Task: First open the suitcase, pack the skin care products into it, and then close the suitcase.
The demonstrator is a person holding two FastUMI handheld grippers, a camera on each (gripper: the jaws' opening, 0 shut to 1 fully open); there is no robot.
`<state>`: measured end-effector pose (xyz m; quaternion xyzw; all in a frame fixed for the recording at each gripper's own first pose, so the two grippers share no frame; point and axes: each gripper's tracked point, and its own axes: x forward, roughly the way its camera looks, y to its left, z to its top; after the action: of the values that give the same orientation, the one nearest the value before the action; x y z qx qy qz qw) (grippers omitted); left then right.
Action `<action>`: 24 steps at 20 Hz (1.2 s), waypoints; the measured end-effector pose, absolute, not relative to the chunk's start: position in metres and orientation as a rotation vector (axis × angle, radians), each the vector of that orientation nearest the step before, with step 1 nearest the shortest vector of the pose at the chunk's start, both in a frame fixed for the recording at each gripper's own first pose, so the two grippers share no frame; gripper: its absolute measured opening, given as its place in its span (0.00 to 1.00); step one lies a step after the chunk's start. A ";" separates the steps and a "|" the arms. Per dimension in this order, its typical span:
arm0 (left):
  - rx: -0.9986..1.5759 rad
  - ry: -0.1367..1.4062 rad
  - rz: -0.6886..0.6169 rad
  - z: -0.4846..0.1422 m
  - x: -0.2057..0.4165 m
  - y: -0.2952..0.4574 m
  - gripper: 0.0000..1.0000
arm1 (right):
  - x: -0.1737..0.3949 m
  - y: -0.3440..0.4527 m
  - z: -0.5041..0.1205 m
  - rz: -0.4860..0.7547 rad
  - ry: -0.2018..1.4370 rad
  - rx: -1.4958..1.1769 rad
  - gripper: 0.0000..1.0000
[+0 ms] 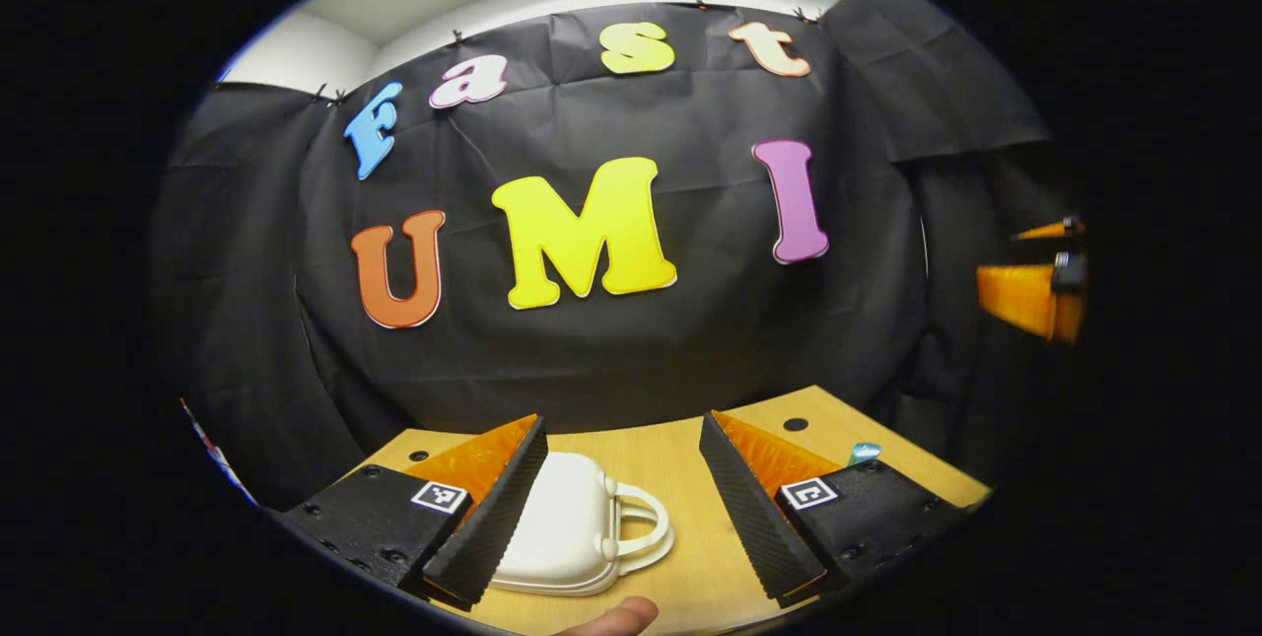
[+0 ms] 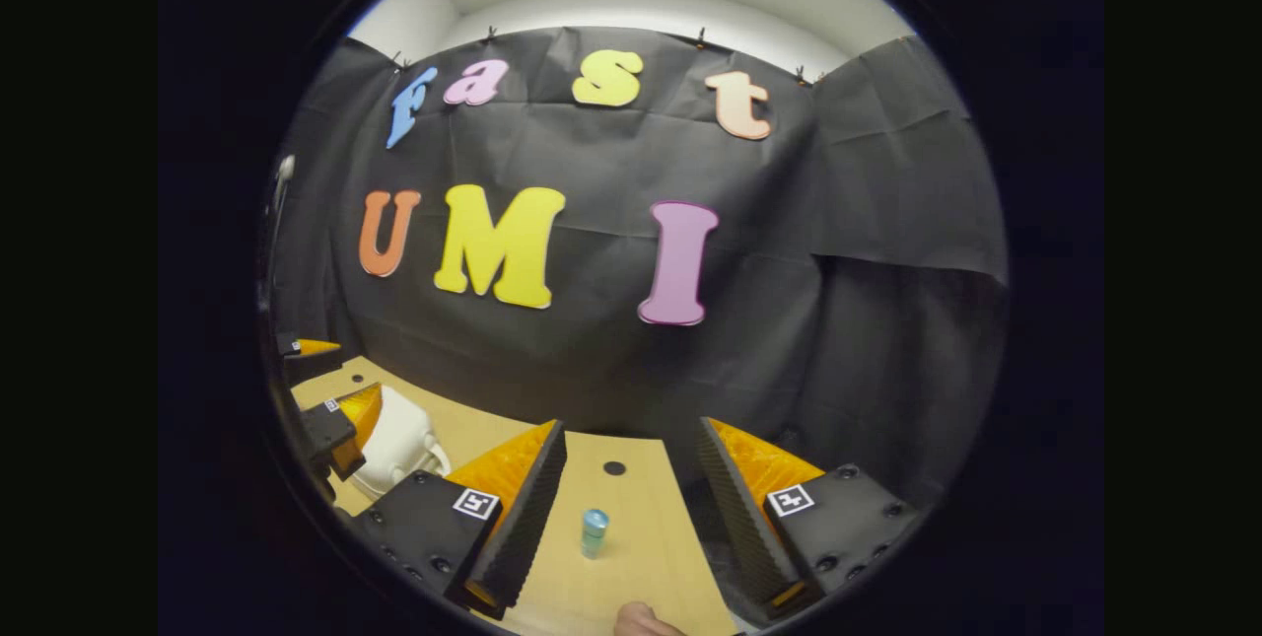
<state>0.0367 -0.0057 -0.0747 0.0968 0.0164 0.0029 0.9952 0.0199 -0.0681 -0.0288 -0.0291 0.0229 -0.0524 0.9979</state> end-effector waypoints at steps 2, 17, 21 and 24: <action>0.319 0.034 0.003 -0.095 0.047 -0.008 0.99 | 0.016 -0.091 -0.043 -0.152 0.068 -0.060 0.80; 0.969 0.309 -0.007 -0.288 0.113 0.007 0.97 | -0.012 -0.174 -0.104 -0.292 0.188 -0.022 0.80; 1.070 0.311 0.025 -0.287 0.129 0.019 0.90 | -0.016 -0.176 -0.109 -0.297 0.200 -0.040 0.79; 1.160 0.385 -0.031 -0.300 0.136 0.023 0.51 | -0.017 -0.170 -0.115 -0.291 0.220 -0.045 0.80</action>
<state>0.1358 0.0226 -0.3003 0.5447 0.1808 -0.0144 0.8188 -0.0171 -0.1701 -0.1145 -0.0223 0.1094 -0.1449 0.9831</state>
